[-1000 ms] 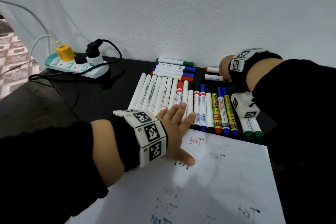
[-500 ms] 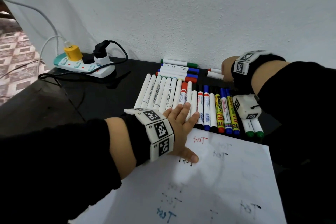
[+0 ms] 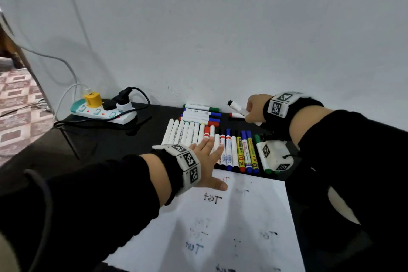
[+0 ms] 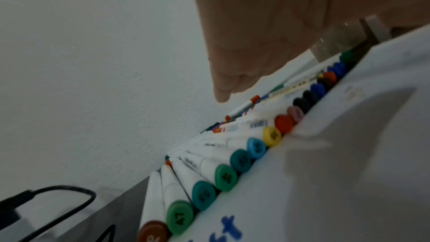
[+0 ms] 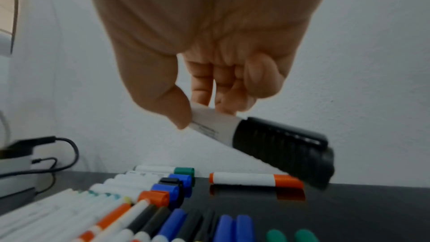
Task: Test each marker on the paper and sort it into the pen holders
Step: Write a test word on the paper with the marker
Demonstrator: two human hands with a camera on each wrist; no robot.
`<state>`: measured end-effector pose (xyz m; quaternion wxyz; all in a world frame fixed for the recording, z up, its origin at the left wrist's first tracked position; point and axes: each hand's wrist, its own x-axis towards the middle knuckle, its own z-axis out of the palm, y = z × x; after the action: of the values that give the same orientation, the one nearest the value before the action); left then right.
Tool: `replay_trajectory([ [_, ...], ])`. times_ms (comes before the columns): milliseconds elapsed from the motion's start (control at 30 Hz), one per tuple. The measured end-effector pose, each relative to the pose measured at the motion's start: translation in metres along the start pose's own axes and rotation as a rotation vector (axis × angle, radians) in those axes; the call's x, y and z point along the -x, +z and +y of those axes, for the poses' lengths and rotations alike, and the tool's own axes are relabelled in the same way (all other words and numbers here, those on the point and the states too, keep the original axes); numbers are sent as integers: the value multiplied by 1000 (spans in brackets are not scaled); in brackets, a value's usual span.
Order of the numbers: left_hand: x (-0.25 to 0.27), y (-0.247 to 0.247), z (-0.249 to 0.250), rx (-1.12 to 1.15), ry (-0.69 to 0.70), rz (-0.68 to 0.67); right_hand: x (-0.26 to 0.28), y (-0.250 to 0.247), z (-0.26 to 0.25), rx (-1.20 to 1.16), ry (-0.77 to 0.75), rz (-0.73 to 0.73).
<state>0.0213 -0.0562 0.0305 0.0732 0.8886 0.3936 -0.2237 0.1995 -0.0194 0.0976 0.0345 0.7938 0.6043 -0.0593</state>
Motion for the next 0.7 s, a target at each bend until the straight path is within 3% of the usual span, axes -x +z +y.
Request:
replay_trajectory([
  [200,50,-20,9,221,2,135,57,-18,-23,-112,8,-2],
  [467,108,-18,10,572,10,332,135,-41,-67,-362,-92,-7],
  [700,140,-5,9,1244,144,455,177,-40,-94,-615,-80,-2],
])
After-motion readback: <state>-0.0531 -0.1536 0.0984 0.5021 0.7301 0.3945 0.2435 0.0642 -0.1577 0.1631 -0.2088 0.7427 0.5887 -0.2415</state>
